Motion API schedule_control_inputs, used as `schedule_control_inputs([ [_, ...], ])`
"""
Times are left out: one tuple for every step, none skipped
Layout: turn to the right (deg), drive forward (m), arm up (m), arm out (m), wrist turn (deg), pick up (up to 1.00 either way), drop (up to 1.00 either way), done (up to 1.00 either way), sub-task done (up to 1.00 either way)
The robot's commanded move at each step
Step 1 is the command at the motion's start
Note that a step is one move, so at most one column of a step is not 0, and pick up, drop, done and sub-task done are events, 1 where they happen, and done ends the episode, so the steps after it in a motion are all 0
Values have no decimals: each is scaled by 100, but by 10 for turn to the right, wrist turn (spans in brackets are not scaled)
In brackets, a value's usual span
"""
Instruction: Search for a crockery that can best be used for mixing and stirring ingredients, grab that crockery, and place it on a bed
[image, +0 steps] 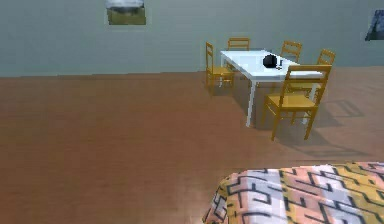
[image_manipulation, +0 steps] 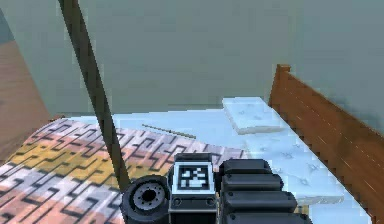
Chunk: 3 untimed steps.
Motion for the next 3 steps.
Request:
schedule_control_inputs([
  [0, 5, 0, 0, 0, 0, 0, 0, 0],
  [450, 0, 0, 0, 0, 0, 0, 0, 0],
  [450, 0, 0, 0, 0, 0, 0, 0, 0],
])
